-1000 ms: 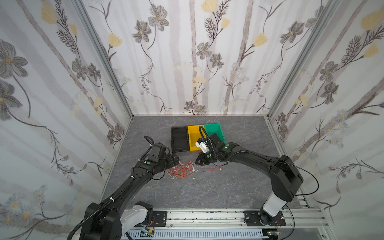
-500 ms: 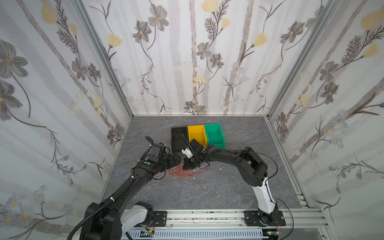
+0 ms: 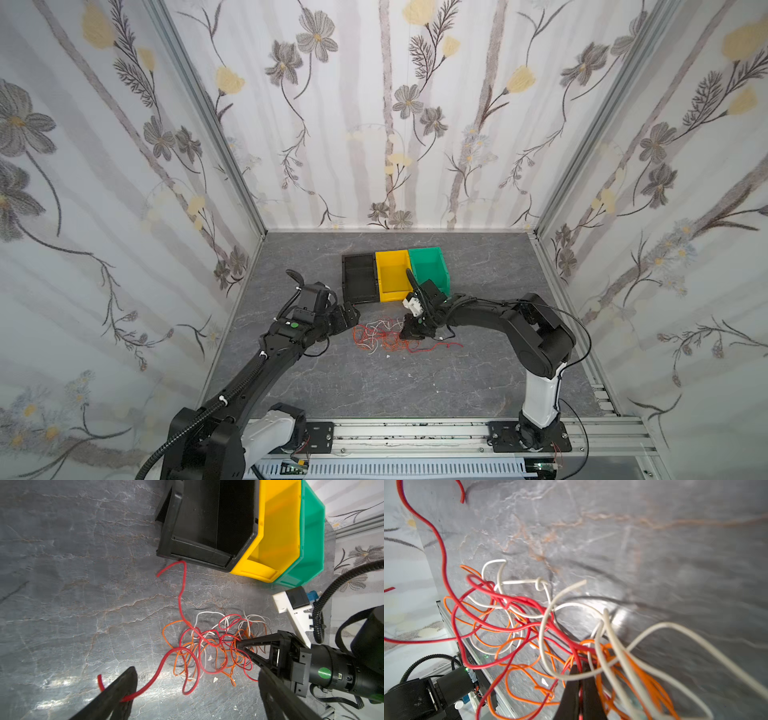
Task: Untangle the cables
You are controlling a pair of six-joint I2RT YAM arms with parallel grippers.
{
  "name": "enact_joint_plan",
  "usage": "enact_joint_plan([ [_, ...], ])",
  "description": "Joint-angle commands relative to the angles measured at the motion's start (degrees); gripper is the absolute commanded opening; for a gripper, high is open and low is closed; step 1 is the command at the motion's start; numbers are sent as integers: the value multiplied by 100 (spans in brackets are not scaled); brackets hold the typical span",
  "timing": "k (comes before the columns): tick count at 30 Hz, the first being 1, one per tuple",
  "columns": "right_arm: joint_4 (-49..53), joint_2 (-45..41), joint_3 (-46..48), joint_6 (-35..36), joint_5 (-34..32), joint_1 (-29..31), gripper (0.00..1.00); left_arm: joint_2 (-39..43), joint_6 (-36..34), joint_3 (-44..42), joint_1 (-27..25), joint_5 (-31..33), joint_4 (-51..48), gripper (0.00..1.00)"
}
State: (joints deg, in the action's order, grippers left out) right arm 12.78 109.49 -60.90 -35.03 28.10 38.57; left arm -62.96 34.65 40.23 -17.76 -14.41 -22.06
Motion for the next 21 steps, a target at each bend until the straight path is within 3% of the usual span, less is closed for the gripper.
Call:
enact_joint_plan([
  [1,655,-144,475,-78,-1034,-197,0,-14,-165,82,23,162,-214,92],
  [16,498,-1505,2136,-439,-1536,-1254,0,-304,-415,248,331,897,-743,93],
  [21,522,-1948,1971,-261,-1258,-1143,0,-342,-342,191,326,202,-334,91],
])
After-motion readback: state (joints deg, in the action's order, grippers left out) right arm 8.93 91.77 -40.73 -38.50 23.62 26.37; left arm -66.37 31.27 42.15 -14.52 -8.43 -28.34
